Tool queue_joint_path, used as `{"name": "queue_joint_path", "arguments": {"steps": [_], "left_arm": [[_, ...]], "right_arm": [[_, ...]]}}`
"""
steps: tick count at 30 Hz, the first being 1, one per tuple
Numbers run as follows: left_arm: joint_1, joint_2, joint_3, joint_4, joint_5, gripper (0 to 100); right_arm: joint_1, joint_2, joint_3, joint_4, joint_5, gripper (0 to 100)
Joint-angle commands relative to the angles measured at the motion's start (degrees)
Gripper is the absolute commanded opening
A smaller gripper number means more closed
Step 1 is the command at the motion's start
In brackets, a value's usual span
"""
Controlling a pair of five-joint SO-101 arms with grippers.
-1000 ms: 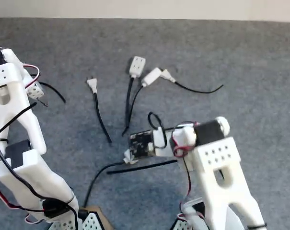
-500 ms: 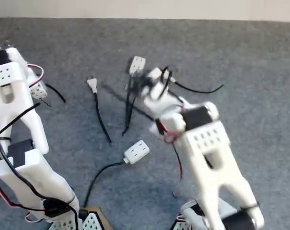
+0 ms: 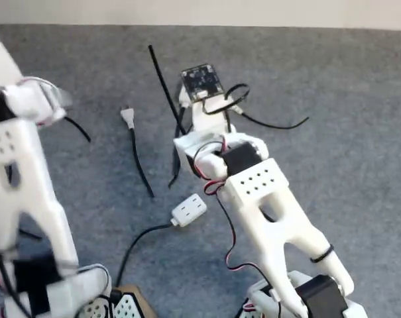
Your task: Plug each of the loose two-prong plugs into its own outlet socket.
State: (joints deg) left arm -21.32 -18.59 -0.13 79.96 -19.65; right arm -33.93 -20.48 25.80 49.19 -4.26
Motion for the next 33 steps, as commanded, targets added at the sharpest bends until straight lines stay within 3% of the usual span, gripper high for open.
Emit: {"name": "queue_joint_path", "arguments": {"steps": [1, 6, 16, 22, 28, 33], "left_arm": [[5.58, -17.89, 23.78, -13.27, 0.70, 32], [12.53, -43.47, 49.01, -24.09, 6.42, 32], [21.05, -78.29, 74.33, -23.91, 11.69, 33], [23.96, -85.93, 78.20, -19.52, 11.78, 43], [24.22, -85.67, 78.20, -19.52, 11.87, 44], [23.96, -85.67, 78.20, -19.52, 11.87, 44]], "right_arm": [[-0.48, -0.48, 0.92, -5.41, -0.88, 0.4], [-0.57, -0.92, 1.54, -5.58, -0.97, 0.5], [-0.92, -1.19, 1.27, -5.58, -2.90, 0.5], [-3.56, -5.32, 1.19, -5.41, -7.38, 0.5], [-8.66, -14.55, 1.36, -5.05, -8.97, 0.5], [-11.30, -16.84, 1.19, 1.45, -8.79, 0.5]]}}
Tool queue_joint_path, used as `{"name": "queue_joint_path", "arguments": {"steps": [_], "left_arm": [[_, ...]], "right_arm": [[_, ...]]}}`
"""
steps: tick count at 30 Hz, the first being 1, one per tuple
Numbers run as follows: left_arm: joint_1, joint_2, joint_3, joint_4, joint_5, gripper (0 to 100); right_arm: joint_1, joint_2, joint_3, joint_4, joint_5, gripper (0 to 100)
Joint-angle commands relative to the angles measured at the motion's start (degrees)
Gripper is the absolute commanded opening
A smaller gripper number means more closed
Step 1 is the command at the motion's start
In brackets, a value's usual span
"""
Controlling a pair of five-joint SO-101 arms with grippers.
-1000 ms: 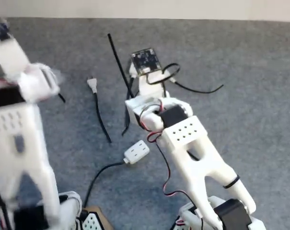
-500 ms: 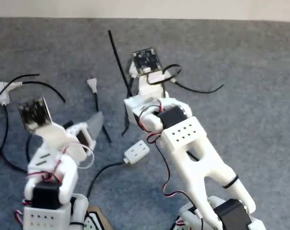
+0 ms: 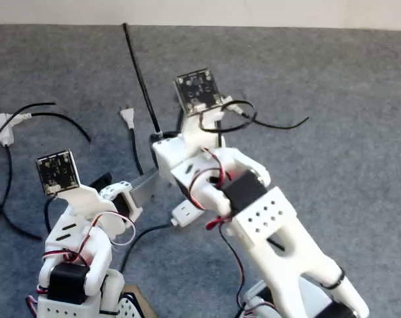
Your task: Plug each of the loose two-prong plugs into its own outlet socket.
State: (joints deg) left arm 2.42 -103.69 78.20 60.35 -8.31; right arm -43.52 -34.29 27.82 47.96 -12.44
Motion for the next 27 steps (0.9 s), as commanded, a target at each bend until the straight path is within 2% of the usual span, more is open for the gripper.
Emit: {"name": "queue_joint_path", "arguments": {"steps": [1, 5, 13, 17, 27], "left_arm": [[0.22, -0.57, -0.13, 0.09, 0.53, 44], [0.13, -0.48, -0.04, 0.09, 0.26, 44], [-2.77, -0.22, 1.98, -3.25, 0.18, 44], [-3.03, -0.22, 1.98, -3.08, 0.18, 44], [-3.12, -0.22, 2.07, -3.08, 0.18, 44]], "right_arm": [[-1.89, -2.95, -0.75, 3.30, -0.53, 0.5], [-1.89, -3.03, -0.57, 3.65, -0.44, 0.5], [0.13, -3.30, -0.92, 13.05, 5.27, 0.5], [2.68, -3.30, -0.40, 14.11, 6.07, 0.5], [3.03, -3.30, -0.48, 18.86, 8.62, 0.5]]}}
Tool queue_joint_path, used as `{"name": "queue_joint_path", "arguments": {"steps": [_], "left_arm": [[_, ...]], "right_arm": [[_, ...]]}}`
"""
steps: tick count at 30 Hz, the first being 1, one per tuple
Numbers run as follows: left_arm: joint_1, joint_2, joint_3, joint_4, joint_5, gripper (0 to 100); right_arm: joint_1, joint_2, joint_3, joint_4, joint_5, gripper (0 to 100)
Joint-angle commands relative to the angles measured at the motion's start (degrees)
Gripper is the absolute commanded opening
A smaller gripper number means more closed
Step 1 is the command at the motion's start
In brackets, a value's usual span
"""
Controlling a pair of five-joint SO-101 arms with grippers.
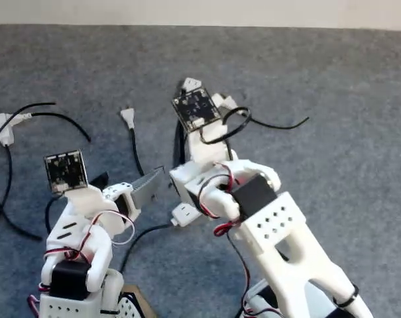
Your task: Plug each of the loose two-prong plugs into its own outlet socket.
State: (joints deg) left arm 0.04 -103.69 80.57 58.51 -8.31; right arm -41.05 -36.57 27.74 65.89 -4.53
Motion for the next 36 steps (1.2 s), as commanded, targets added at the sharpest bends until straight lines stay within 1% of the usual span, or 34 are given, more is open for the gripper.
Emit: {"name": "queue_joint_path", "arguments": {"steps": [1, 6, 9, 13, 16, 23, 26, 30, 36], "left_arm": [[-0.75, -0.22, -0.31, -1.23, 0.18, 44], [-0.66, -0.40, -0.75, -0.70, 0.26, 44], [0.04, -0.48, -1.45, 1.76, 0.26, 44], [7.16, -0.48, -2.86, 5.80, 0.26, 44], [9.01, -0.31, -1.71, 4.66, 0.18, 44], [5.76, -0.13, 2.07, -2.02, -2.11, 44], [4.00, -0.13, 2.77, -3.78, -2.11, 44], [4.00, -0.13, 2.95, -3.87, -2.11, 44], [2.24, -0.13, 2.95, -4.40, -2.11, 44]], "right_arm": [[0.57, -1.01, -0.40, 1.10, 0.53, 0.5], [1.80, -0.66, -0.57, -2.51, 0.44, 0.5], [3.21, -0.31, -0.66, -5.58, 0.00, 0.5], [3.30, -0.31, -0.92, -6.37, -1.93, 0.5], [2.59, -0.40, -1.10, -6.29, -2.99, 0.5], [-3.47, -1.01, -1.10, -2.59, -3.08, 0.5], [-3.47, -0.40, -2.95, -0.22, -2.99, 0.5], [-3.47, -0.40, -3.74, 3.03, -0.44, 0.5], [-3.38, -0.40, -2.86, 3.82, 1.32, 0.5]]}}
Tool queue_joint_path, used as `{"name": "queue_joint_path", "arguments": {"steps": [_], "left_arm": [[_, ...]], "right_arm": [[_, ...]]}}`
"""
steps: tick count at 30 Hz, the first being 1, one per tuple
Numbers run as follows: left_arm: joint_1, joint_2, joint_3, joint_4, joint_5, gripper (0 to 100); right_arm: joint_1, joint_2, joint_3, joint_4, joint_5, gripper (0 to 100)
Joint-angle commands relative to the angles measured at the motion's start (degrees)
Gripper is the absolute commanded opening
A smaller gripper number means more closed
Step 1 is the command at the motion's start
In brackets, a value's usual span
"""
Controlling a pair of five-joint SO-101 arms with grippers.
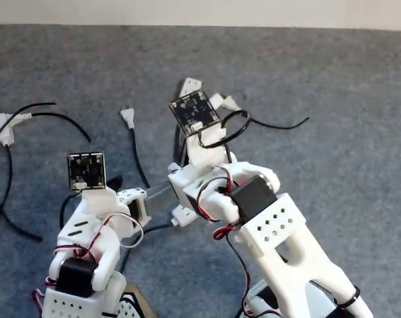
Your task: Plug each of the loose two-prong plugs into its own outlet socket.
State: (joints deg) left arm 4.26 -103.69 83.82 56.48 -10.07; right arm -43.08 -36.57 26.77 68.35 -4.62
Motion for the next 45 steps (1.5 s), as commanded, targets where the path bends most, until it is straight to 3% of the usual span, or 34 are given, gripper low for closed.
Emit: {"name": "queue_joint_path", "arguments": {"steps": [1, 6, 13, 22, 29, 45], "left_arm": [[-2.15, -0.13, -0.22, -2.46, -0.35, 44], [-2.15, -0.13, -0.31, -2.29, -0.35, 44], [-2.42, -0.22, -0.57, -2.29, -0.26, 44], [-7.78, -0.40, -0.04, -2.46, -0.18, 44], [-7.69, -0.40, 1.45, -2.55, -0.35, 44], [-7.69, -0.48, 1.80, -2.55, -0.35, 44]], "right_arm": [[-1.36, -0.48, -1.89, 1.45, 1.67, 0.5], [-1.19, -0.31, -1.36, 2.51, 2.20, 0.5], [6.37, 2.77, -1.45, 5.23, 5.63, 0.5], [6.46, 18.24, -7.43, 11.38, 9.93, 0.5], [6.73, 27.65, -13.49, 12.18, 12.04, 0.5], [6.73, 29.05, -11.56, 7.43, 12.31, 0.5]]}}
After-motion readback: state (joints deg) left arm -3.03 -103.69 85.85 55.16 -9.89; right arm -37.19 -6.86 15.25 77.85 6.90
